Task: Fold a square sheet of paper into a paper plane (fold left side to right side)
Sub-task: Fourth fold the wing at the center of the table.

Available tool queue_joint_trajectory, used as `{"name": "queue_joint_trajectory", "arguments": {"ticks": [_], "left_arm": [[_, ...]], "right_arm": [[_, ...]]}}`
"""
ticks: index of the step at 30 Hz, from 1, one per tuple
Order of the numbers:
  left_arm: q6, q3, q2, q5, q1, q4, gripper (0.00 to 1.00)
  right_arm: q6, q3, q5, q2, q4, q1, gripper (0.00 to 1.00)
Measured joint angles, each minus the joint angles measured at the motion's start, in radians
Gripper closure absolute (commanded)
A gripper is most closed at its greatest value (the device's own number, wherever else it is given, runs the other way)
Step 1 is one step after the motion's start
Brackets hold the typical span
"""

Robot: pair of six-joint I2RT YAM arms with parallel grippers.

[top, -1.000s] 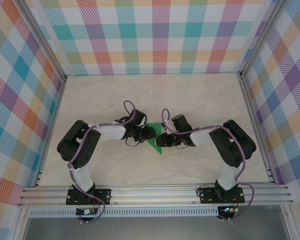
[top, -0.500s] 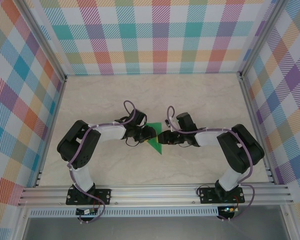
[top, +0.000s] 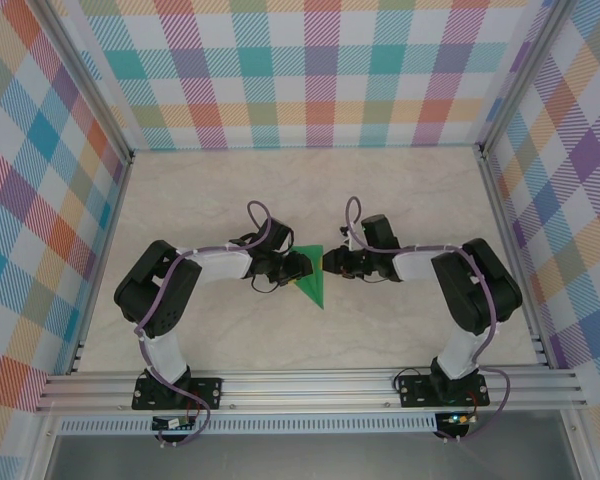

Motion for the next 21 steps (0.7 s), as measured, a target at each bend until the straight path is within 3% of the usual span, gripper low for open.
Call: {"name": "queue_joint_trajectory", "arguments": {"ticks": [21], "left_arm": [[0.000,0.000,0.000,-0.001,0.000,0.000,0.59]], "right_arm": [[0.045,0.041,-0.068,0.108,0.069,0.014,0.73]]}}
